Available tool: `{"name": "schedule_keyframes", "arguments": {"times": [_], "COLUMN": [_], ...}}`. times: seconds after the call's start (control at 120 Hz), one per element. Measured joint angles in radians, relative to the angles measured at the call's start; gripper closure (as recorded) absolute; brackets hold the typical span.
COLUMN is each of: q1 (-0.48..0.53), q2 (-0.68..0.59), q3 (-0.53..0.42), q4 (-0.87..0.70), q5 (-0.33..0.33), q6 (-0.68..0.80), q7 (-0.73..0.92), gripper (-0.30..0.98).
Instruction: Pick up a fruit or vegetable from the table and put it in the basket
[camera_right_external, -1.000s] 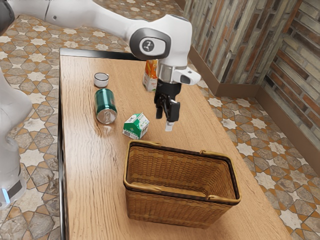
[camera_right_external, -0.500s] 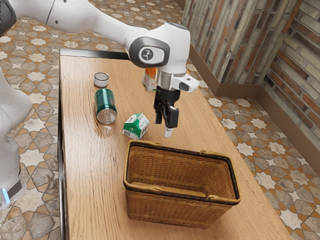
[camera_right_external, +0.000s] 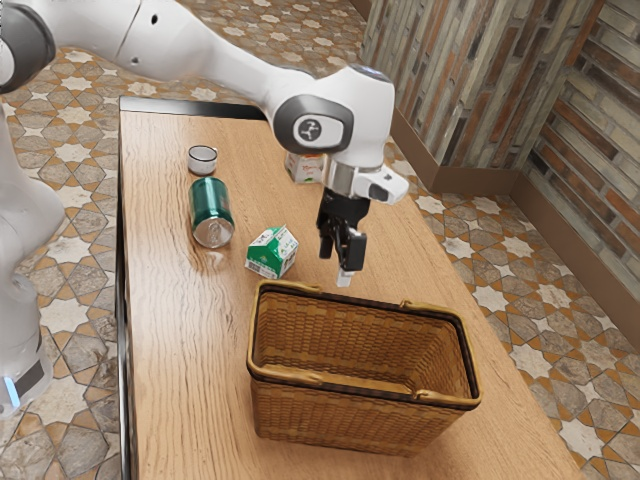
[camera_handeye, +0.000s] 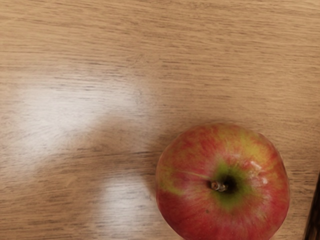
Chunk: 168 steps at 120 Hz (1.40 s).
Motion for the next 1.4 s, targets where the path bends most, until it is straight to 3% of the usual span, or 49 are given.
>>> {"name": "schedule_keyframes", "arguments": {"times": [0.408,1.4], "q1": [0.0,-0.005], "q2": [0.017,0.079], "q3": [0.0,-0.009], "q4": [-0.007,-0.015], "q5": [-0.075,-0.118], "q6": [0.036,0.08], "q7": [0.014,0.077], "gripper": [0.0,0.0]}}
